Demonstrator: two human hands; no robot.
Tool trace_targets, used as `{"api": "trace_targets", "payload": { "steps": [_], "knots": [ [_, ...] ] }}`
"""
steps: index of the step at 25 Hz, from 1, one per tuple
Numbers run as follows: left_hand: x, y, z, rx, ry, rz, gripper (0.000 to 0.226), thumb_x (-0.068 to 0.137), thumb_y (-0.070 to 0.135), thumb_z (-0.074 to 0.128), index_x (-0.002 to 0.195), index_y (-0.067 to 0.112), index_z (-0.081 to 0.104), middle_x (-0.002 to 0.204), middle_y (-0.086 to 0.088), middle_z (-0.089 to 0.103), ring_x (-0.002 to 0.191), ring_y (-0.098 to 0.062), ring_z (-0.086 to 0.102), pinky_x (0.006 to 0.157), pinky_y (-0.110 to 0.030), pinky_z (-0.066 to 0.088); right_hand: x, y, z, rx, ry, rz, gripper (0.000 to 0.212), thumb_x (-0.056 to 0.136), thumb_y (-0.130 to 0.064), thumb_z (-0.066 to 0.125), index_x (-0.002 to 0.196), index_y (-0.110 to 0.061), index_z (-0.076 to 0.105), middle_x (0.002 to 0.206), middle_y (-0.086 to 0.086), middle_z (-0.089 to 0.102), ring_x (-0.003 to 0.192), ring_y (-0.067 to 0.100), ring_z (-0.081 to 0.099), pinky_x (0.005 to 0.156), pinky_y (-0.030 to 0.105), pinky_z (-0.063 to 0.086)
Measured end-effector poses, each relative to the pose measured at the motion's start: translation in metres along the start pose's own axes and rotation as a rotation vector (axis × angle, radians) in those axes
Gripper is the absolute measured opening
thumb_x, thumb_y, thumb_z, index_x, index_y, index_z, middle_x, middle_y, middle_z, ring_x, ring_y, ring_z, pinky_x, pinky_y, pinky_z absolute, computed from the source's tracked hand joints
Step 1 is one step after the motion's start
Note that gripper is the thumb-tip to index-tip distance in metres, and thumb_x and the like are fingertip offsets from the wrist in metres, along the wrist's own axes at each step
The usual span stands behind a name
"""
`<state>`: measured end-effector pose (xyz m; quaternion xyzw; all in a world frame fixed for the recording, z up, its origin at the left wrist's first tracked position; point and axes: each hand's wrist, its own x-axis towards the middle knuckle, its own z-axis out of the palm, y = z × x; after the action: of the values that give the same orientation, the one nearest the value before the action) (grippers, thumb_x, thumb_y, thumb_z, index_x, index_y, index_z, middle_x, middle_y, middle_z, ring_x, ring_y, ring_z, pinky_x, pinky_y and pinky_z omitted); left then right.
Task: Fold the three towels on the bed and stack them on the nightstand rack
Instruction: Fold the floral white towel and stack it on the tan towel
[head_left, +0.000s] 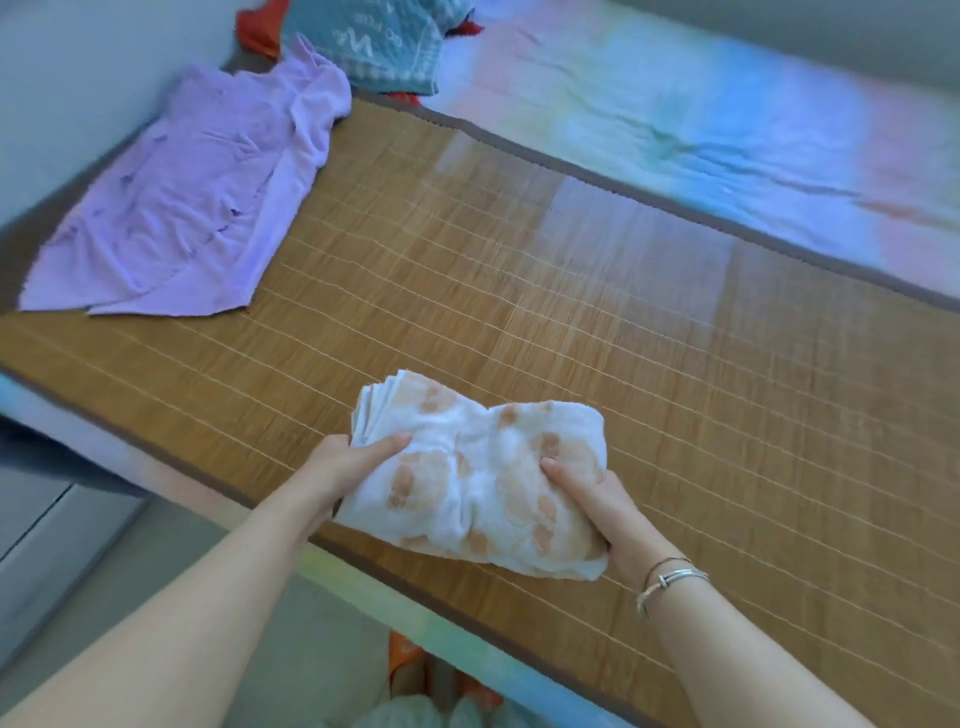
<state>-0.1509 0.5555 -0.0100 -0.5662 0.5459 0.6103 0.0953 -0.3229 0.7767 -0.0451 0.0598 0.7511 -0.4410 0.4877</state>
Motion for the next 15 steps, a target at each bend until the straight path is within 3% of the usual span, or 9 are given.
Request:
{"api": "trace_targets", "payload": {
  "steps": [2, 5, 7, 9, 11, 13, 15],
  "knots": [
    [-0.04, 0.001, -0.029, -0.016, 0.145, 0.058, 0.049, 0.076, 0.049, 0.074, 0.106, 0.011, 0.065, 0.093, -0.004, 0.071, 0.081, -0.02, 0.068, 0.061, -0.029, 0.053, -0.022, -0.029, 0.021, -0.043, -0.054, -0.079, 0.071, 0.058, -0.061, 0.078, 0.113, -0.018, 0.064, 0.095, 0.003, 0.075, 0.085, 0.02, 0.072, 0.077, 0.037, 0.059],
    [-0.115, 0.001, -0.1, -0.119, 0.426, 0.146, 0.054, 0.071, 0.055, 0.075, 0.105, 0.014, 0.064, 0.098, -0.003, 0.07, 0.087, -0.022, 0.067, 0.076, -0.036, 0.055, -0.072, -0.092, 0.081, -0.174, -0.141, -0.248, 0.083, 0.052, -0.066, 0.078, 0.116, -0.016, 0.06, 0.1, 0.001, 0.072, 0.085, 0.016, 0.071, 0.066, 0.029, 0.056],
    [-0.159, 0.0, -0.15, -0.244, 0.548, 0.227, 0.049, 0.071, 0.055, 0.075, 0.101, 0.018, 0.062, 0.095, -0.001, 0.069, 0.085, -0.02, 0.066, 0.076, -0.035, 0.055, -0.103, -0.136, 0.13, -0.251, -0.229, -0.375, 0.093, 0.044, -0.069, 0.08, 0.117, -0.015, 0.06, 0.1, 0.001, 0.072, 0.086, 0.016, 0.071, 0.071, 0.032, 0.057],
    [-0.207, -0.012, -0.201, -0.36, 0.712, 0.293, 0.039, 0.079, 0.046, 0.073, 0.101, 0.016, 0.061, 0.092, 0.001, 0.066, 0.08, -0.016, 0.062, 0.066, -0.03, 0.05, -0.137, -0.179, 0.196, -0.33, -0.325, -0.472, 0.103, 0.038, -0.073, 0.079, 0.118, -0.013, 0.056, 0.102, 0.002, 0.07, 0.088, 0.018, 0.069, 0.079, 0.034, 0.056],
    [-0.242, -0.029, -0.243, -0.428, 0.807, 0.323, 0.033, 0.082, 0.04, 0.071, 0.103, 0.017, 0.061, 0.093, 0.002, 0.067, 0.082, -0.015, 0.063, 0.062, -0.027, 0.046, -0.174, -0.21, 0.258, -0.409, -0.416, -0.599, 0.095, 0.047, -0.07, 0.077, 0.118, -0.012, 0.053, 0.105, 0.002, 0.067, 0.092, 0.019, 0.065, 0.081, 0.032, 0.052],
    [-0.278, -0.056, -0.289, -0.505, 0.888, 0.371, 0.015, 0.084, 0.031, 0.07, 0.093, 0.024, 0.061, 0.091, 0.004, 0.068, 0.083, -0.013, 0.065, 0.061, -0.023, 0.046, -0.213, -0.228, 0.33, -0.481, -0.531, -0.711, 0.084, 0.054, -0.065, 0.078, 0.116, -0.013, 0.055, 0.106, 0.002, 0.066, 0.094, 0.019, 0.063, 0.085, 0.033, 0.051],
    [-0.303, -0.08, -0.331, -0.565, 0.96, 0.419, 0.014, 0.083, 0.027, 0.071, 0.093, 0.026, 0.062, 0.097, 0.001, 0.071, 0.087, -0.013, 0.067, 0.065, -0.022, 0.048, -0.243, -0.234, 0.394, -0.519, -0.615, -0.789, 0.071, 0.065, -0.055, 0.078, 0.116, -0.011, 0.055, 0.107, 0.003, 0.067, 0.096, 0.021, 0.063, 0.088, 0.035, 0.051]
  ]
}}
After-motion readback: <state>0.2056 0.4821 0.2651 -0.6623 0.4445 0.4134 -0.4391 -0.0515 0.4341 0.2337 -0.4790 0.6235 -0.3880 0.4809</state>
